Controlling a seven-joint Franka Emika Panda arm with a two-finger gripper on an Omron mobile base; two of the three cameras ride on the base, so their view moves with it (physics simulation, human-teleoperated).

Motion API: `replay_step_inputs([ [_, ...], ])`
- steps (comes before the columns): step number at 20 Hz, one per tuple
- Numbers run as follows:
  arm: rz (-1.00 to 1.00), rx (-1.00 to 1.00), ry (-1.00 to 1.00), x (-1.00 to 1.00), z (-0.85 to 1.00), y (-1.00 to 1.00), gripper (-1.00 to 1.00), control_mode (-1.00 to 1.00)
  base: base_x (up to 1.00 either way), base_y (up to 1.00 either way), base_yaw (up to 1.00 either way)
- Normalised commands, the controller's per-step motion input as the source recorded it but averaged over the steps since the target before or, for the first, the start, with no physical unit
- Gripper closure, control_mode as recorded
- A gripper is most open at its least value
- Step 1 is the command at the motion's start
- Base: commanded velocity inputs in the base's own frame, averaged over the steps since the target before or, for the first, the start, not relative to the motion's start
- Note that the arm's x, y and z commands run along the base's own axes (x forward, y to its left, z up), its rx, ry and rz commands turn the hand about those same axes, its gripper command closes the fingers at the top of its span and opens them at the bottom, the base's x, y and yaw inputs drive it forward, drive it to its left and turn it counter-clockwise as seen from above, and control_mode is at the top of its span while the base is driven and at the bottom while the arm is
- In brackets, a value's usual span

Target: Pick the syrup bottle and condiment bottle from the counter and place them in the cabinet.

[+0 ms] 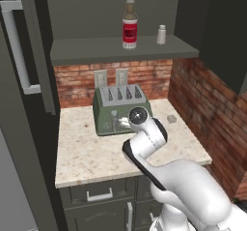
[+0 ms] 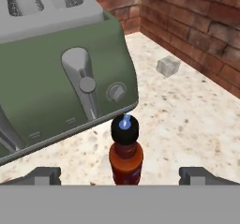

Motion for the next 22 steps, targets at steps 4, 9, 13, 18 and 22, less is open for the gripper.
replay_step_inputs([
  [4,0.0,0.03,0.01,0.22,0.0,-0.23,-1.0,-1.0,0.0,0.0,0.0],
  [9,0.0,0.0,0.0,0.15,-0.01,-0.1,-1.0,-1.0,0.0,0.0,0.0],
  [13,0.0,0.0,0.03,0.06,-0.14,0.0,-1.0,-1.0,0.0,0.0,0.0],
  [18,0.02,0.0,0.01,0.08,-0.08,-0.01,-1.0,-1.0,0.0,0.0,0.0],
  [22,0.02,0.0,0.0,0.08,-0.05,0.0,-1.0,-1.0,0.0,0.0,0.0],
])
